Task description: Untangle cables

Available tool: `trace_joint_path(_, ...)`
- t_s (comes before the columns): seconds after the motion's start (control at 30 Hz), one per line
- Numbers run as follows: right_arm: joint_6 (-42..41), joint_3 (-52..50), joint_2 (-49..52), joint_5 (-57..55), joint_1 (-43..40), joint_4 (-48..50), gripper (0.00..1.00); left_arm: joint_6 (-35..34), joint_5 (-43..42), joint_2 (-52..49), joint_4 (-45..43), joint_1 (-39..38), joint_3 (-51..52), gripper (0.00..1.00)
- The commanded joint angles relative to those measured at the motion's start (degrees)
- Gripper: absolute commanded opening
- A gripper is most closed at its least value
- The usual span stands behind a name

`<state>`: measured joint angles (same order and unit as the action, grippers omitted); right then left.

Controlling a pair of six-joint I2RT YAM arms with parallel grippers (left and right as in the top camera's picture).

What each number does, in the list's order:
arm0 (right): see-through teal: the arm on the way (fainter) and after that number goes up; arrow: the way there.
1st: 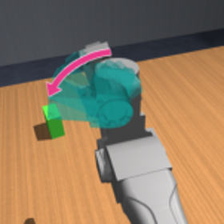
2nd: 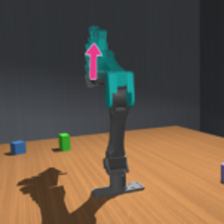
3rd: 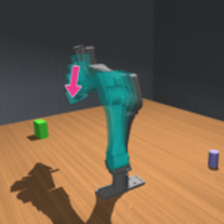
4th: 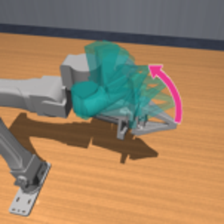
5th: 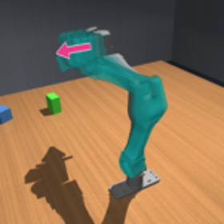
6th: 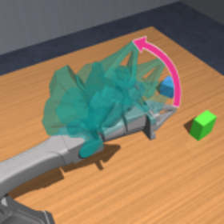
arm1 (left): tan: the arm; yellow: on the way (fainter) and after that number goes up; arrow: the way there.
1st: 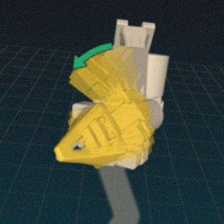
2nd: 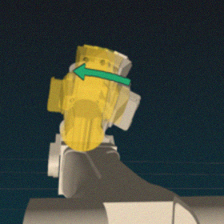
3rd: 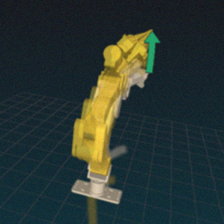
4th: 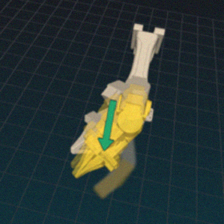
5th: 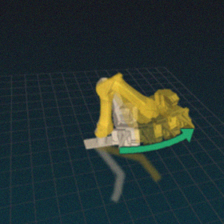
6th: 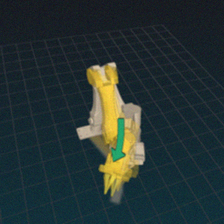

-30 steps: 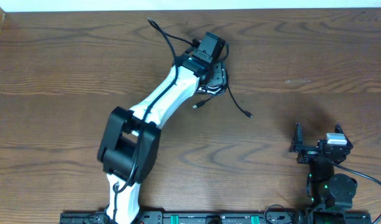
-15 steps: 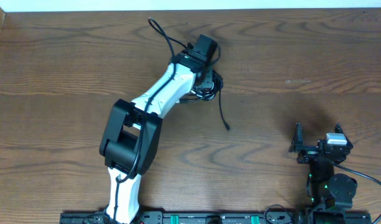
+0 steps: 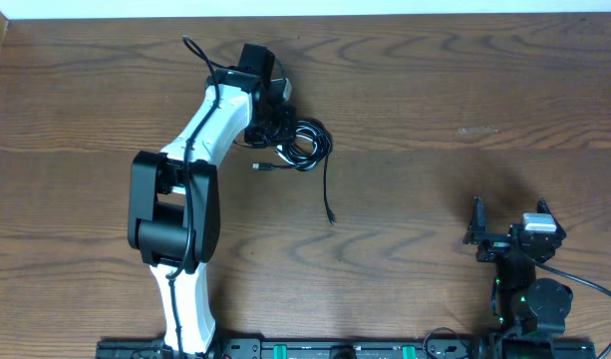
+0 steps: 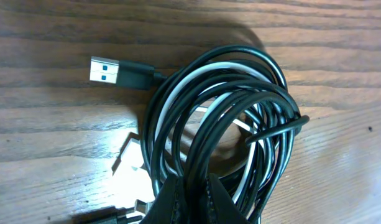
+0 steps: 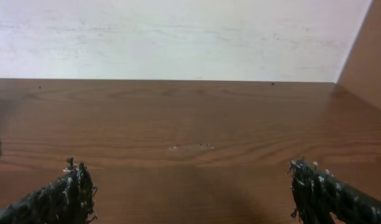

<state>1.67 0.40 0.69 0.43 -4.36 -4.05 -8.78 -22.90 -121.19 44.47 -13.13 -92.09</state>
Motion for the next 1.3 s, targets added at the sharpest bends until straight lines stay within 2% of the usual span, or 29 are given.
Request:
trace_joint_path(0.0, -0.79, -0.11, -0.31, -0.07, 0.33, -0.24, 0.99, 2.03, -3.28, 1.40, -0.20, -0.15, 1.44, 0.07)
trace_joint_path(0.43, -0.81, -0.11, -0.31, 0.04, 0.33, -0.15, 0.99, 9.88, -4.13, 1.38, -2.10, -0.42, 2.32, 0.07)
trace_joint_path(0.57, -0.81, -0.11, -0.31, 1.68, 0.33, -0.02, 0.99, 13.42, -10.64, 1.38, -2.05, -0.46, 2.32, 0.07)
trace_joint_path(0.67, -3.39, -0.11, -0.31, 3.78, 0.33, 4.31, 0.99, 16.87, -15.58, 1.38, -1.81, -0.44, 2.62, 0.07)
trace_joint_path(0.83, -2.47, 0.11, -0.28, 12.83, 0.33, 11.87, 0.99, 21.22, -24.20, 1.36, -1.99, -0.46, 2.75, 0.07)
trace_joint_path(0.9, -2.67, 1.38, -0.04, 14.88, 0.33, 13.49, 0.99, 21.62, -24.61, 1.36, -2.60, -0.46, 2.75, 0.07)
trace_joint_path(1.0, -3.34, 6.93, 2.58, 14.99, 0.33, 12.59, 0.99, 21.55, -24.48, 1.33, -3.74, -0.46, 2.80, 0.07)
trace_joint_path(1.17, -1.77, 24.61, 18.51, 19.12, 0.33, 8.81, 0.99, 20.50, -25.24, 1.33, -4.92, -0.46, 2.80, 0.07)
trace_joint_path(1.27, -1.86, 35.74, 29.49, 25.29, 0.33, 2.60, 0.99, 20.50, -25.31, 1.33, -5.38, -0.46, 2.80, 0.07)
